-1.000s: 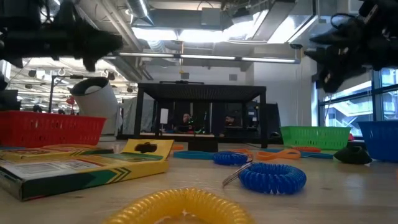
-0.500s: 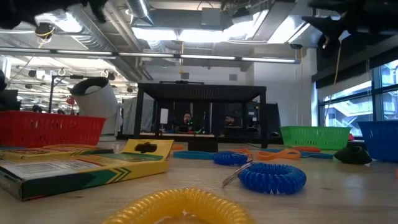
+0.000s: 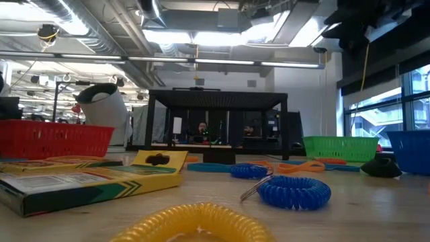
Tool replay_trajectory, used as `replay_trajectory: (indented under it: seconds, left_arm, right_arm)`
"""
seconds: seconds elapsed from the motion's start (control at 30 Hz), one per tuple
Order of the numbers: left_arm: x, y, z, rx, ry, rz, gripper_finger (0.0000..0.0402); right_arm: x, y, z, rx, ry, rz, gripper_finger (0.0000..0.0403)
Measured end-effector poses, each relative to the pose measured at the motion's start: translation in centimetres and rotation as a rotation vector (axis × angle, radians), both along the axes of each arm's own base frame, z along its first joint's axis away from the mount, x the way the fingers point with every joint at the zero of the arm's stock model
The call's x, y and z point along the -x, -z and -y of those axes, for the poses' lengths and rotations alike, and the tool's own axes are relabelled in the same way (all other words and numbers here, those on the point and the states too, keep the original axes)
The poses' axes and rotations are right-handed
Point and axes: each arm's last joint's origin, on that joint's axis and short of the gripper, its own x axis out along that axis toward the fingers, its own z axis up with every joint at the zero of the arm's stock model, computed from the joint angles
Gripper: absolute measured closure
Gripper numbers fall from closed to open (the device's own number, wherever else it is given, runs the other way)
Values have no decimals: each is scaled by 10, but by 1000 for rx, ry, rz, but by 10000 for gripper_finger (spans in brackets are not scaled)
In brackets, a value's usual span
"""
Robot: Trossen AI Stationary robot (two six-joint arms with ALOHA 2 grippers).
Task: Pick & Place Office Desk Supplies
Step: Put the red spring keychain into the green bin
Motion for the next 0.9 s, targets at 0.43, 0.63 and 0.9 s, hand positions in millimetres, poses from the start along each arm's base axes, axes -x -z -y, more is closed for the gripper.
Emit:
replay_trajectory:
  seconds: [0.43,0.63,0.9]
  left_arm:
    - [-49,-27,31,1,-71,-83,380]
    - [-57,-31,34,48,-50,-26,373]
    - [-60,-24,48,62,0,-47,341]
  right_arm:
    - [-39,15,-34,-117,-56,-135,273]
    - [-56,19,-58,-166,-88,-111,273]
    - [-68,37,-82,-263,-116,-223,273]
